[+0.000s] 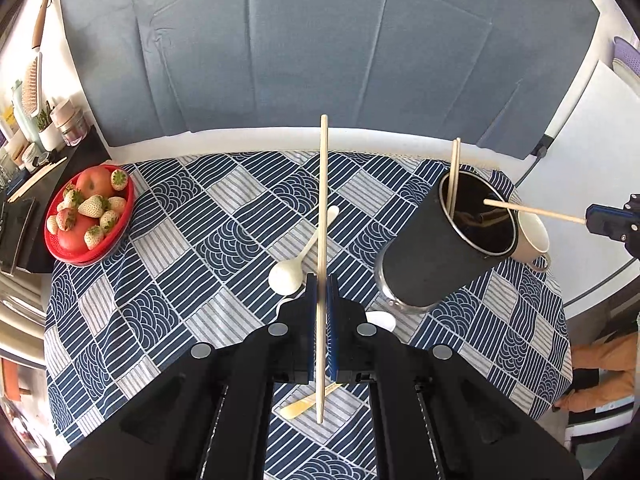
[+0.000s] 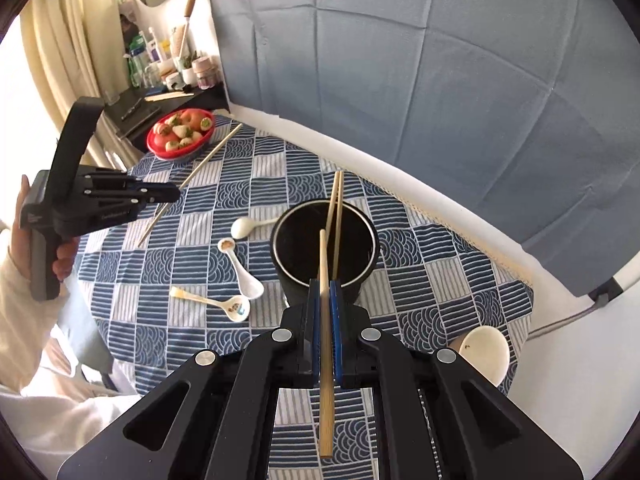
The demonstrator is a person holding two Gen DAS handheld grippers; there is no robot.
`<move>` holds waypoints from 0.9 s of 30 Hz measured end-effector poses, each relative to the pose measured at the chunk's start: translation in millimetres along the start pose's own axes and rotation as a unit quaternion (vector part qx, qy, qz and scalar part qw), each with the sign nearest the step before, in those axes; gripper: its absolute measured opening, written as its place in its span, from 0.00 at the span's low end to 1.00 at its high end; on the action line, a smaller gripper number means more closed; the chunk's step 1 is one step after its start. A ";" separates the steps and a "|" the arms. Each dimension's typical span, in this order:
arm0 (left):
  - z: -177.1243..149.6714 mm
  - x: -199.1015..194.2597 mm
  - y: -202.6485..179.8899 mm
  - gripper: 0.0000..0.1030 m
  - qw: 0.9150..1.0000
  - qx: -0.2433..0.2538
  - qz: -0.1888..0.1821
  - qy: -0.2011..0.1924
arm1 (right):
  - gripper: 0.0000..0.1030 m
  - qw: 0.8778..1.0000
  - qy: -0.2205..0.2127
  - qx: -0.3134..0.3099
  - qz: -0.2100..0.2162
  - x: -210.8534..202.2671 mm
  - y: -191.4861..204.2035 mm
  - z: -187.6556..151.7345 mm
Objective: Organize utensils
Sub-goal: 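Lower both chopsticks into the black holder and open both grippers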
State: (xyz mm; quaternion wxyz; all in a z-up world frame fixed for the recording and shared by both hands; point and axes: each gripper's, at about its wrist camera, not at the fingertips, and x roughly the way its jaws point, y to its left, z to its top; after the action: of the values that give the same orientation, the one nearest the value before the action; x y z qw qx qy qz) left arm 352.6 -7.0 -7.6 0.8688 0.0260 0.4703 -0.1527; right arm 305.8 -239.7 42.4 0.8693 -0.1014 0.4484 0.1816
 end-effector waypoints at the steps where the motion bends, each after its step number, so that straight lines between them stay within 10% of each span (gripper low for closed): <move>1: 1.4 0.4 -5.8 0.05 1.000 0.000 0.000 -0.002 | 0.04 1.000 0.002 -0.005 0.002 0.9 -2.8 -1.1; 10: 16.1 -10.7 -43.8 0.05 0.999 -0.005 0.001 -0.039 | 0.05 0.999 0.010 -0.040 0.018 4.5 -15.9 -9.2; 27: 60.9 -2.1 -84.2 0.05 0.983 -0.011 -0.108 -0.149 | 0.05 0.998 0.032 -0.052 0.024 24.7 -25.7 -3.6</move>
State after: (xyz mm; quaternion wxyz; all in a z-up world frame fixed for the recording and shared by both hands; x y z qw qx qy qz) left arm 376.4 -98.1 36.3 0.9080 -0.0578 0.3369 -0.2422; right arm 326.7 -258.9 20.5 0.8433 -0.1415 0.4683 0.2224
